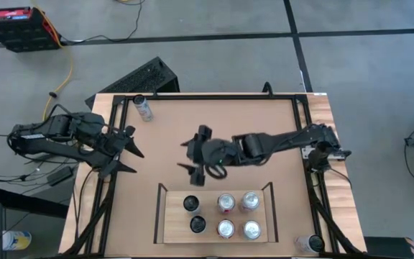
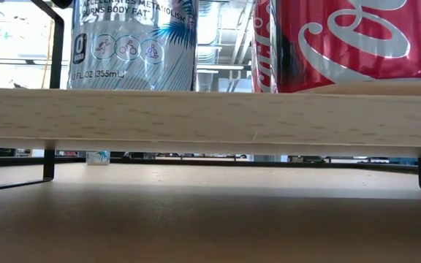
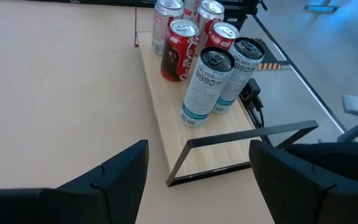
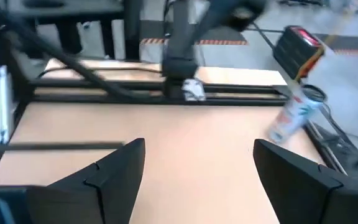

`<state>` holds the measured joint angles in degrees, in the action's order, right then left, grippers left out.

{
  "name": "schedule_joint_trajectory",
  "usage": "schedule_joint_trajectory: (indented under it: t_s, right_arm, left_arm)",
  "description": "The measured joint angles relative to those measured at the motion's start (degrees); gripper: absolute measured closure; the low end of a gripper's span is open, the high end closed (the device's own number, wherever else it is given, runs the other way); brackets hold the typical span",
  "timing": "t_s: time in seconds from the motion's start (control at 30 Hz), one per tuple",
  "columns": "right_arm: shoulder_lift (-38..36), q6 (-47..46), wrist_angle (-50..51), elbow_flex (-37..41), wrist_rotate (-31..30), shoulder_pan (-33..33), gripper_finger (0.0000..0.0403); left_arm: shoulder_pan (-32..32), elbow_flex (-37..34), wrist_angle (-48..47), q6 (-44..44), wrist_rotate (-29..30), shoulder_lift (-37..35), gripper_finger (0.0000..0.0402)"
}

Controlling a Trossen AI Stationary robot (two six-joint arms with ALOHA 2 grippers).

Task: Place canned beverage on shelf
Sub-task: Put the white blue soda can aligned with the other white blue soda can on the shelf

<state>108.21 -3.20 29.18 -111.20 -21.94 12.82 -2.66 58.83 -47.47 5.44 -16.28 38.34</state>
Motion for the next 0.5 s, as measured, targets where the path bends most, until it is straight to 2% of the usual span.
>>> schedule_joint_trajectory:
  t_s: [0.2,0.5]
  right_arm:
    - [-2.7,-1.0,4.2,-0.1,-0.8,-2.0,0.01]
    - [-5.8,-1.3,8.4,-0.1,-1.1,-4.5,0.0117]
  left_arm:
    - [-3.2,0.0,1.9,1.9,0.0,1.3,0.0141]
    - [-12.9,0.0,5.3,3.9,0.7,6.8,0.0141]
